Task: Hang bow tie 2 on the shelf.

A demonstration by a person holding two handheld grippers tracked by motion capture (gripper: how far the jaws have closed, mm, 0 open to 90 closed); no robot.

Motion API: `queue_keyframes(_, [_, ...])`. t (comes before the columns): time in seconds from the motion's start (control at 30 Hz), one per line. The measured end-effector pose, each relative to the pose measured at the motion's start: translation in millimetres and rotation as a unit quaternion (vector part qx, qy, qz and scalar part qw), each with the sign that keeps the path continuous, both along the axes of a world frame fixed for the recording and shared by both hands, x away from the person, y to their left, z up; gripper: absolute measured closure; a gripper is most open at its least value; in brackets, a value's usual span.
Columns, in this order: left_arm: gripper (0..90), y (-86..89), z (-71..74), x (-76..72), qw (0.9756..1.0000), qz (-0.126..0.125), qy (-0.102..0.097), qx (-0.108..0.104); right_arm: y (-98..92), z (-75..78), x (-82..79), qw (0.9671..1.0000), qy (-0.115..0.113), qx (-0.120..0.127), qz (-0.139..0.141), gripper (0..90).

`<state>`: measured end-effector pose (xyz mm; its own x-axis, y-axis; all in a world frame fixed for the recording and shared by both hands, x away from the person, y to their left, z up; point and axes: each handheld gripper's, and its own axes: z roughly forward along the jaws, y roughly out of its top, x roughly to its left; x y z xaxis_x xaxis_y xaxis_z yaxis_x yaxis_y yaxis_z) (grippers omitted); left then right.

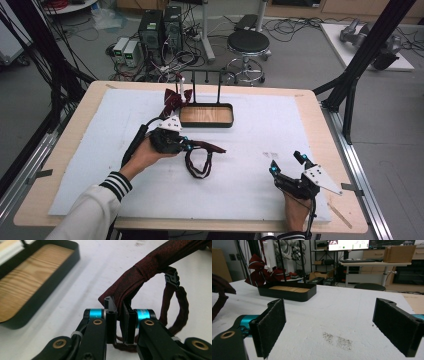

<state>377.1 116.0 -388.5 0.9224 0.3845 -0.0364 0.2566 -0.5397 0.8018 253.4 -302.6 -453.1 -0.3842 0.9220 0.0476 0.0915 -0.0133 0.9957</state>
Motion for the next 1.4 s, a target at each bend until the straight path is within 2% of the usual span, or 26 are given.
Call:
queue_keyframes(0.17, [84.0, 6.5, 3.1, 3.1, 0.9992, 0.034, -0.001, -0.019, 0.0, 0.0, 0.2, 1.0000, -0.002, -0.001, 0.001, 10.5])
queue_keyframes(0.3, [84.0, 8.9, 4.6, 4.6, 0.9976, 0.051, 0.009, -0.046, 0.0, 0.0, 0.3, 1.0000, -0.002, -0.002, 0.001, 10.5])
queue_keyframes(0.63, [84.0, 12.1, 10.1, 5.4, 0.9930, 0.090, -0.004, -0.077, 0.0, 0.0, 0.2, 1.0000, -0.002, -0.002, 0.001, 10.5])
queue_keyframes(0.73, [84.0, 14.0, 11.8, 6.2, 0.9901, 0.105, -0.005, -0.093, 0.0, 0.0, 0.2, 1.0000, -0.002, -0.002, 0.000, 10.5])
queue_keyframes(0.97, [84.3, 14.7, 14.8, 7.5, 0.9795, 0.148, -0.009, -0.136, 0.1, 0.0, 0.3, 1.0000, -0.001, -0.002, 0.001, 10.5])
queue_keyframes(1.03, [84.3, 14.3, 15.5, 7.9, 0.9767, 0.158, -0.015, -0.144, -0.1, 0.0, 0.5, 1.0000, -0.002, -0.002, 0.001, 10.5])
queue_keyframes(1.13, [84.4, 15.0, 16.8, 9.5, 0.9742, 0.167, -0.020, -0.150, 0.0, 0.0, 0.3, 1.0000, 0.000, -0.001, 0.001, 10.5])
queue_keyframes(1.2, [84.5, 15.4, 17.6, 10.7, 0.9715, 0.176, -0.028, -0.156, 0.0, 0.0, 0.2, 1.0000, 0.001, 0.000, 0.000, 10.5])
queue_keyframes(1.4, [84.6, 21.2, 19.0, 15.1, 0.9613, 0.207, -0.044, -0.177, 0.0, 0.0, 0.4, 1.0000, 0.000, -0.001, 0.000, 10.5])
